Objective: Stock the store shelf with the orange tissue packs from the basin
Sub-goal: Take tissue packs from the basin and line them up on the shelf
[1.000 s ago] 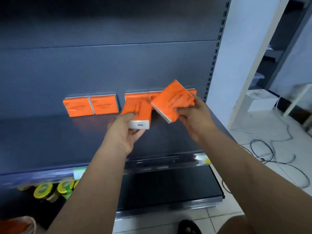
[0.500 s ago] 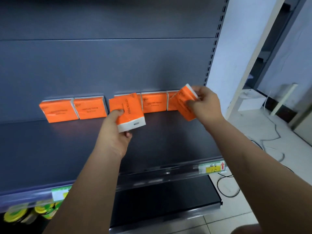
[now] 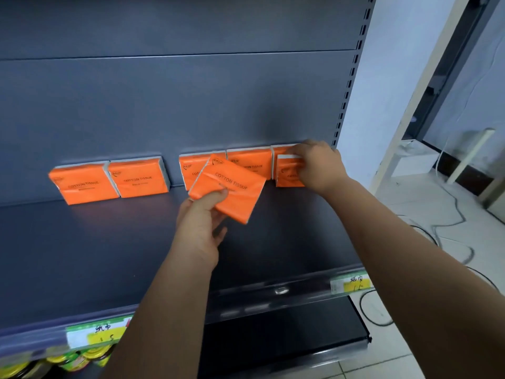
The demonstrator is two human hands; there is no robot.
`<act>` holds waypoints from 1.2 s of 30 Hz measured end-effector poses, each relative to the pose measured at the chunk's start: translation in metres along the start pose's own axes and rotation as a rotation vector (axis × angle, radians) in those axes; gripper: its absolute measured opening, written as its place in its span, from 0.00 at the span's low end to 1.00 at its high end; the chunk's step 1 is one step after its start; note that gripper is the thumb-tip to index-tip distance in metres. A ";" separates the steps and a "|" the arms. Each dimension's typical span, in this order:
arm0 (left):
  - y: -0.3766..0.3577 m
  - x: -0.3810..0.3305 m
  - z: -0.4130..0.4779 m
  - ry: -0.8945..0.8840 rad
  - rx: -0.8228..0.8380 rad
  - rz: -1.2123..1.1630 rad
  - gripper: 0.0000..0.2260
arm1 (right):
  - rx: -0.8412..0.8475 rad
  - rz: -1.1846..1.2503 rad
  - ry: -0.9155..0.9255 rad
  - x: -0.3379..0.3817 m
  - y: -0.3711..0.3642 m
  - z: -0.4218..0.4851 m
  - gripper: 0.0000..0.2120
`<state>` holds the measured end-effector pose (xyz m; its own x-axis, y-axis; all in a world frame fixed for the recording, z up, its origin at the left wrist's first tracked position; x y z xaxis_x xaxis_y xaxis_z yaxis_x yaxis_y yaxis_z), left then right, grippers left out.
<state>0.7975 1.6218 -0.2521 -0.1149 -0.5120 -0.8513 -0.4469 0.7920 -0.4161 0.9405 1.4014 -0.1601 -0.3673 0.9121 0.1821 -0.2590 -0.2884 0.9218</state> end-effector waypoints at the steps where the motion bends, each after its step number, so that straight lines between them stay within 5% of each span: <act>1: -0.001 0.002 0.002 -0.005 -0.018 0.027 0.24 | -0.014 -0.023 0.003 -0.001 -0.002 0.003 0.29; 7: -0.010 0.017 0.020 -0.007 -0.057 0.008 0.14 | -0.106 -0.064 0.005 -0.003 -0.014 0.011 0.26; 11: -0.017 0.012 0.030 -0.082 -0.050 0.036 0.16 | -0.293 0.012 0.098 0.004 0.005 0.012 0.31; 15: -0.024 -0.001 0.044 -0.137 -0.037 0.056 0.19 | -0.406 0.054 0.217 0.017 0.023 0.011 0.18; 24: -0.042 0.003 0.073 -0.118 -0.024 0.038 0.17 | 0.004 0.442 -0.005 0.010 -0.013 0.027 0.11; 36: -0.039 -0.018 0.092 -0.454 -0.155 0.657 0.05 | -0.028 0.150 -0.147 0.024 -0.026 0.032 0.10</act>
<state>0.8986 1.6304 -0.2495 -0.0406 0.2522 -0.9668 -0.5352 0.8116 0.2342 0.9674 1.4397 -0.1683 -0.2697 0.8903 0.3669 -0.2366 -0.4306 0.8710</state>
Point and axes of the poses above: each hand's wrist, its own z-axis towards the middle knuckle, its own y-axis out of the back of the hand, x = y × z, the point moved 9 cm from there along z, towards the middle knuckle, and after that the axes turned 2 degrees about y, right-handed, at the moved point
